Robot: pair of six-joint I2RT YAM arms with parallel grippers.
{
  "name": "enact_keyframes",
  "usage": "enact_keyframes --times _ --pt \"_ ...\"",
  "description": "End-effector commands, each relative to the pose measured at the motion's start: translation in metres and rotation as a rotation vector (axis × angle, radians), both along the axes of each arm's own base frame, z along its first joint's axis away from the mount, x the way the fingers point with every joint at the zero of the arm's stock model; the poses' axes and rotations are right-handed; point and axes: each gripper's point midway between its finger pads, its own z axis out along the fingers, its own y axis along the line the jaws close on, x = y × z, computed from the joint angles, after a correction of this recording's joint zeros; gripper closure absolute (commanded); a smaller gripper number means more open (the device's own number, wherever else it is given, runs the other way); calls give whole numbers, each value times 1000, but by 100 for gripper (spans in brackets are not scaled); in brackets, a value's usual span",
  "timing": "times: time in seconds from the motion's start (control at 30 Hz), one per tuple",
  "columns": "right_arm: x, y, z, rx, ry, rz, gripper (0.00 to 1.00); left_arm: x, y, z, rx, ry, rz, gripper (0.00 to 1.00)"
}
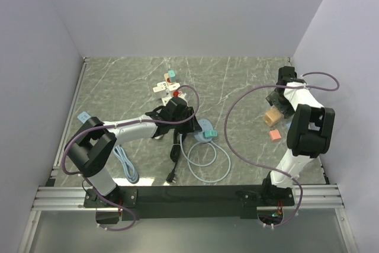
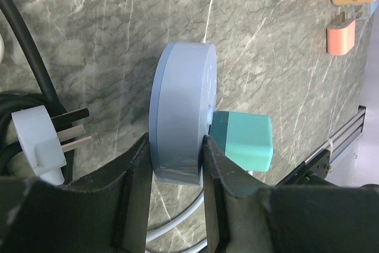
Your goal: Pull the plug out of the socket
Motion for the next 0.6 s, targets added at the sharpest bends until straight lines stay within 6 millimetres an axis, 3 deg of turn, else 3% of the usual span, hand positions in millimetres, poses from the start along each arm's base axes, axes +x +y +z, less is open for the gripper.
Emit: enact_keyframes --times 0.0,0.1,0.17,0.2,0.27,0.43,0.57 --pt "9 1 63 -6 -144 23 9 -7 4 -14 37 24 -20 100" --pt "10 15 90 30 -206 87 6 -6 3 -15 30 28 -19 100" --pt "13 39 111 83 -279 215 6 -5 1 -16 26 31 -17 100" --pt "10 50 110 107 -285 259 6 -5 1 -17 26 33 -18 100" --pt "6 95 124 197 -341 424 6 -4 -1 -19 22 38 -16 100" --pt "-27 203 108 374 -319 857 7 -4 -6 -17 5 46 -25 100" --pt "-48 247 94 465 -317 1028 7 -1 -12 -15 -17 41 -31 100"
